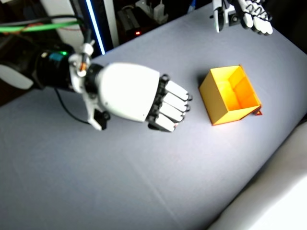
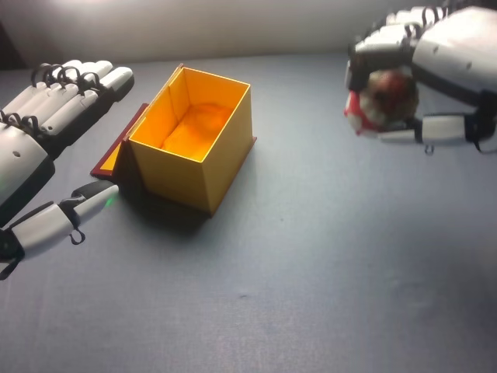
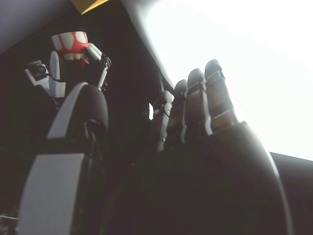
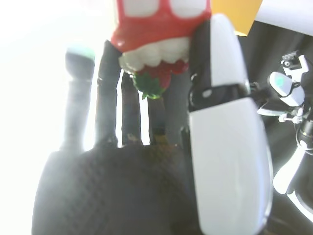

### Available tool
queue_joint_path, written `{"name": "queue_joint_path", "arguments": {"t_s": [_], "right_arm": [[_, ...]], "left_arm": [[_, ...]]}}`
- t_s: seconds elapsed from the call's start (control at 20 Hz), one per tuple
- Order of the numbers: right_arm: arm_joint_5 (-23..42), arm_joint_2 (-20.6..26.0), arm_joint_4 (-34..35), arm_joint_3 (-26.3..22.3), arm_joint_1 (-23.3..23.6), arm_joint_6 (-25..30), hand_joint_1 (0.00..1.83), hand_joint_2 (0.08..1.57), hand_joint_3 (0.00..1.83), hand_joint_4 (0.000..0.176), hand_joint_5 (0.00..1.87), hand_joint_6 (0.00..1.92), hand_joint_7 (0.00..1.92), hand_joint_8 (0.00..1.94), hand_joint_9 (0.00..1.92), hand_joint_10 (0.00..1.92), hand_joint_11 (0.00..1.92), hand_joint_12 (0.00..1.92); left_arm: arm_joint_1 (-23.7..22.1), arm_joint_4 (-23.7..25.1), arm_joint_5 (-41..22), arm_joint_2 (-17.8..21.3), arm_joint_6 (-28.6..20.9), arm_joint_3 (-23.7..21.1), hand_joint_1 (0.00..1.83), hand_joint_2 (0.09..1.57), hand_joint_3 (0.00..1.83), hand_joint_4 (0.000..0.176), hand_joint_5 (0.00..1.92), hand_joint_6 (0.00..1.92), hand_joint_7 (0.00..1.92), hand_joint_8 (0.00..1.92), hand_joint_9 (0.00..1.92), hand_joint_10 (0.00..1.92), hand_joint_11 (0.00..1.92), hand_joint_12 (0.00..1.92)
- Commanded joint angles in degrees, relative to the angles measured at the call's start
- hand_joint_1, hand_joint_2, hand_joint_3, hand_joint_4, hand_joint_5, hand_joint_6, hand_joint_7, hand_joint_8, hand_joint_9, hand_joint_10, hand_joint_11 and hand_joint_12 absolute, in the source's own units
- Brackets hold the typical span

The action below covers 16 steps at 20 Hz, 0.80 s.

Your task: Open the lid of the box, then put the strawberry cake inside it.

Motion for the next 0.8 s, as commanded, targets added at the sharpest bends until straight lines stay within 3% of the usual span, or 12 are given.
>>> {"name": "queue_joint_path", "arguments": {"t_s": [0.0, 0.05, 0.1, 0.15, 0.3, 0.4, 0.55, 0.65, 0.75], "right_arm": [[7.2, -0.2, -0.1, 0.2, 1.3, 0.1, 1.04, 1.18, 0.45, 0.001, 0.52, 1.77, 0.61, 1.78, 0.63, 1.9, 0.66, 1.92], [7.2, -0.5, -0.6, 0.2, 1.8, 0.1, 1.09, 1.2, 0.31, 0.0, 0.56, 1.65, 0.67, 1.62, 0.65, 1.7, 0.61, 1.92], [7.2, -0.9, -1.1, 0.4, 2.4, 0.1, 1.27, 1.26, 0.11, 0.0, 0.6, 1.53, 0.64, 1.53, 0.59, 1.76, 0.52, 1.92], [7.2, -1.1, -1.4, 0.5, 2.7, 0.1, 1.31, 1.27, 0.04, 0.0, 0.6, 1.5, 0.66, 1.46, 0.63, 1.71, 0.52, 1.92], [7.2, -1.7, -1.9, 0.8, 3.6, 0.1, 1.3, 1.33, 0.01, 0.0, 0.56, 1.55, 0.55, 1.58, 0.59, 1.78, 0.49, 1.92], [7.2, -2.3, -2.4, 1.1, 4.1, 0.1, 1.31, 1.32, 0.0, 0.0, 0.53, 1.44, 0.61, 1.6, 0.63, 1.78, 0.63, 1.92], [7.2, -3.1, -2.8, 1.6, 5.1, 0.1, 1.32, 1.3, 0.0, 0.0, 0.55, 1.41, 0.62, 1.57, 0.68, 1.74, 0.67, 1.92], [7.3, -3.6, -3.3, 1.8, 5.7, 0.1, 1.33, 1.28, 0.0, 0.0, 0.62, 1.23, 0.66, 1.57, 0.74, 1.74, 0.75, 1.92], [7.5, -4.2, -3.9, 2.1, 6.3, 0.1, 1.32, 1.29, 0.0, 0.0, 0.58, 1.36, 0.62, 1.57, 0.69, 1.72, 0.69, 1.92]], "left_arm": [[-0.3, -0.4, -7.4, 0.4, -0.1, 0.0, 0.73, 1.39, 0.0, 0.056, 0.0, 0.0, 0.0, 0.0, 0.0, 0.0, 0.0, 0.0], [-0.2, -0.4, -7.4, 0.4, -0.1, 0.0, 0.7, 1.39, 0.0, 0.072, 0.0, 0.0, 0.0, 0.0, 0.0, 0.0, 0.0, 0.0], [-0.2, -0.5, -7.4, 0.4, -0.1, 0.0, 0.71, 1.4, 0.0, 0.062, 0.0, 0.0, 0.0, 0.0, 0.0, 0.0, 0.0, 0.0], [-0.2, -0.5, -7.3, 0.4, -0.1, 0.1, 0.71, 1.39, 0.0, 0.061, 0.0, 0.0, 0.0, 0.0, 0.0, 0.0, 0.0, 0.0], [-0.2, -0.5, -7.2, 0.3, -0.1, 0.1, 0.69, 1.41, 0.01, 0.071, 0.0, 0.0, 0.0, 0.0, 0.0, 0.0, 0.0, 0.0], [-0.2, -0.5, -7.1, 0.2, -0.1, 0.1, 0.67, 1.41, 0.0, 0.078, 0.0, 0.0, 0.0, 0.0, 0.0, 0.0, 0.0, 0.0], [-0.1, -0.5, -7.1, 0.1, -0.1, 0.2, 0.67, 1.41, 0.0, 0.077, 0.0, 0.0, 0.0, 0.0, 0.0, 0.0, 0.0, 0.0], [-0.1, -0.5, -7.1, 0.0, -0.1, 0.2, 0.65, 1.42, 0.0, 0.077, 0.0, 0.0, 0.0, 0.0, 0.0, 0.0, 0.0, 0.0], [-0.1, -0.7, -7.1, -0.2, -0.1, 0.4, 0.68, 1.42, 0.0, 0.074, 0.0, 0.0, 0.0, 0.0, 0.0, 0.0, 0.0, 0.0]]}}
